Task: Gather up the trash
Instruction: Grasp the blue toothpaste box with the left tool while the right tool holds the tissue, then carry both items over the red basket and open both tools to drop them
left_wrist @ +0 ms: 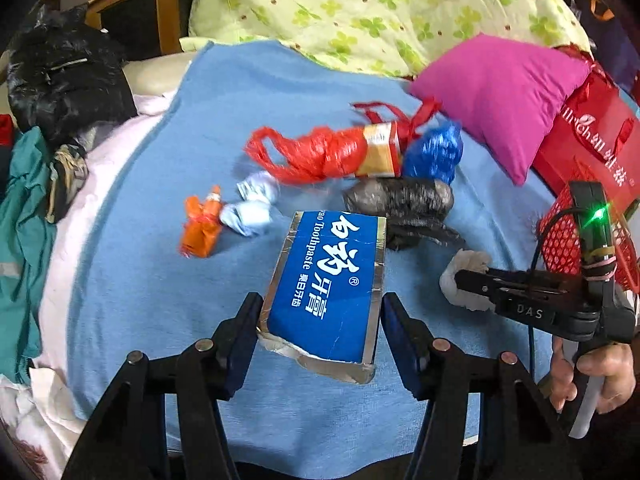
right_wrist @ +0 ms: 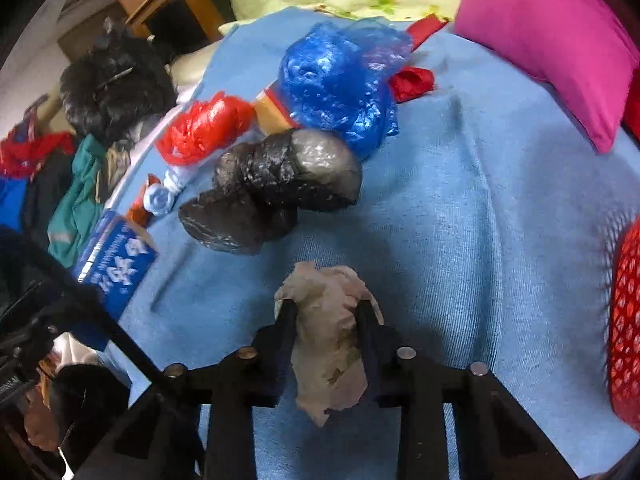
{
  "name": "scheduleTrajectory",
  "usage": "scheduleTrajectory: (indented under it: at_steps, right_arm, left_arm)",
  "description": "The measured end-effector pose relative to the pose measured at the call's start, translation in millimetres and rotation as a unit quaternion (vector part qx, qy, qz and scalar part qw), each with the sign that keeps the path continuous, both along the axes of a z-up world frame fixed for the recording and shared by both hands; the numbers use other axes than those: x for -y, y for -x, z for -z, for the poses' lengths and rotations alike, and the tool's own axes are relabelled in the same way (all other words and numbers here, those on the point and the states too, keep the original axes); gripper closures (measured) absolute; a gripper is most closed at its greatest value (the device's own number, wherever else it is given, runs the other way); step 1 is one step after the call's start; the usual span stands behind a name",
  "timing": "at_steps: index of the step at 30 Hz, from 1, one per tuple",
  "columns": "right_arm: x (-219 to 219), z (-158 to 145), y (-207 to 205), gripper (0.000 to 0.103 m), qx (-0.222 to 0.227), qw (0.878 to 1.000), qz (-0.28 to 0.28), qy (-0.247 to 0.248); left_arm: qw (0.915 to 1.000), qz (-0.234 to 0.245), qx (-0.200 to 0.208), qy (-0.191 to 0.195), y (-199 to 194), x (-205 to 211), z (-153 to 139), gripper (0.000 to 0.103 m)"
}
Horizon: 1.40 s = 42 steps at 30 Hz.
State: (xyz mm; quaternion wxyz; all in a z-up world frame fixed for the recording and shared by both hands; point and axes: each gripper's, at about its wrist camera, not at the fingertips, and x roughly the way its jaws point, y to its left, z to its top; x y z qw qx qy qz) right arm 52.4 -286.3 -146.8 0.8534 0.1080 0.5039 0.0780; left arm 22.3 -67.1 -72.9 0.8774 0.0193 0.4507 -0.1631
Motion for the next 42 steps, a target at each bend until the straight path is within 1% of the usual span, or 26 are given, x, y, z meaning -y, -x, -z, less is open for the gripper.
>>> scheduleTrajectory:
  at_steps: [3,4,6,8,9,10,11,13,14,17,20,21,24,27,29,32,33,34,35,36,37,40,42]
  right_arm:
    - [8.6,-26.7,17.9,0.075,0.057,0.998,0.012,0.002]
    - [15.2,-40.8,30.1,0.075,0.086,0.996,0.018,-0.004]
    - [26.4,-62.2,49.0,0.075,0.128,0.991,0.029,-0.016]
    - [41.5,-91.3,79.1,0.075,0.197,0.979,0.047,-0.015]
    - [51.5,-106.2,97.3,0.075,0.236,0.970,0.058,-0.016]
    - [58.3,-114.6,107.6,0.075,0.258,0.964,0.067,-0.017]
    - [72.2,-126.8,127.3,0.075,0.293,0.952,0.086,-0.019]
    - [96.0,-141.7,150.5,0.075,0.331,0.936,0.120,-0.020]
    - [108.3,-144.7,161.1,0.075,0.343,0.929,0.139,-0.021]
    - [142.4,-146.9,181.7,0.075,0.354,0.915,0.190,-0.030]
    - [175.3,-140.6,196.3,0.075,0.346,0.908,0.233,-0.045]
    - [186.9,-135.9,202.9,0.075,0.340,0.905,0.251,-0.047]
    - [213.7,-127.0,213.6,0.075,0.326,0.900,0.280,-0.070]
    - [235.1,-119.3,218.8,0.072,0.310,0.897,0.301,-0.092]
    - [250.1,-115.3,221.4,0.072,0.300,0.895,0.313,-0.107]
    - [265.1,-110.7,219.4,0.069,0.289,0.890,0.329,-0.130]
    - [269.0,-108.3,218.4,0.063,0.282,0.888,0.335,-0.140]
    - [272.0,-107.4,215.3,0.049,0.279,0.887,0.338,-0.146]
    - [274.6,-105.8,216.2,0.040,0.278,0.884,0.342,-0.154]
    - [275.4,-106.5,216.3,0.037,0.282,0.881,0.347,-0.157]
    - [274.5,-108.3,218.5,0.038,0.292,0.877,0.350,-0.154]
    - [265.3,-115.9,221.3,0.038,0.319,0.872,0.342,-0.143]
    - [252.7,-123.8,219.3,0.038,0.337,0.873,0.331,-0.125]
  left_arm:
    - [0.9998,0.007,0.019,0.007,2.8,-0.4,-18.0,0.041]
    - [0.9996,0.011,0.025,0.009,4.4,2.4,-24.4,0.041]
    - [0.9987,0.024,0.043,0.014,7.5,11.4,-41.1,0.041]
    - [0.9973,0.041,0.059,0.015,9.9,26.7,-54.8,0.041]
    - [0.9959,0.057,0.068,0.019,12.4,39.4,-65.0,0.041]
    - [0.9950,0.066,0.072,0.022,14.0,46.3,-70.2,0.041]
    - [0.9929,0.084,0.079,0.028,16.9,61.7,-79.5,0.041]
    - [0.9895,0.109,0.089,0.032,21.3,84.6,-91.3,0.040]
    - [0.9871,0.126,0.093,0.036,26.1,94.8,-99.1,0.040]
    - [0.9781,0.174,0.106,0.043,34.8,141.9,-114.4,0.040]
    - [0.9690,0.211,0.119,0.048,41.9,184.5,-124.5,0.040]
    - [0.9666,0.223,0.115,0.052,41.3,202.7,-125.6,0.040]
    - [0.9621,0.247,0.099,0.061,38.9,236.3,-123.8,0.040]
    - [0.9565,0.270,0.091,0.062,37.3,272.2,-118.8,0.040]
    - [0.9544,0.278,0.091,0.057,40.1,290.2,-117.2,0.040]
    - [0.9519,0.288,0.089,0.055,45.1,305.0,-114.9,0.039]
    - [0.9515,0.290,0.085,0.057,44.5,308.6,-113.9,0.035]
    - [0.9519,0.289,0.083,0.058,44.2,309.0,-113.1,0.032]
    - [0.9527,0.286,0.085,0.058,44.2,309.2,-112.4,0.031]
    - [0.9532,0.284,0.088,0.058,44.4,307.7,-112.7,0.031]
    - [0.9530,0.284,0.089,0.059,44.6,305.2,-113.0,0.031]
    - [0.9545,0.274,0.101,0.060,44.8,287.6,-112.9,0.031]
    - [0.9566,0.264,0.107,0.062,44.1,269.7,-111.1,0.031]
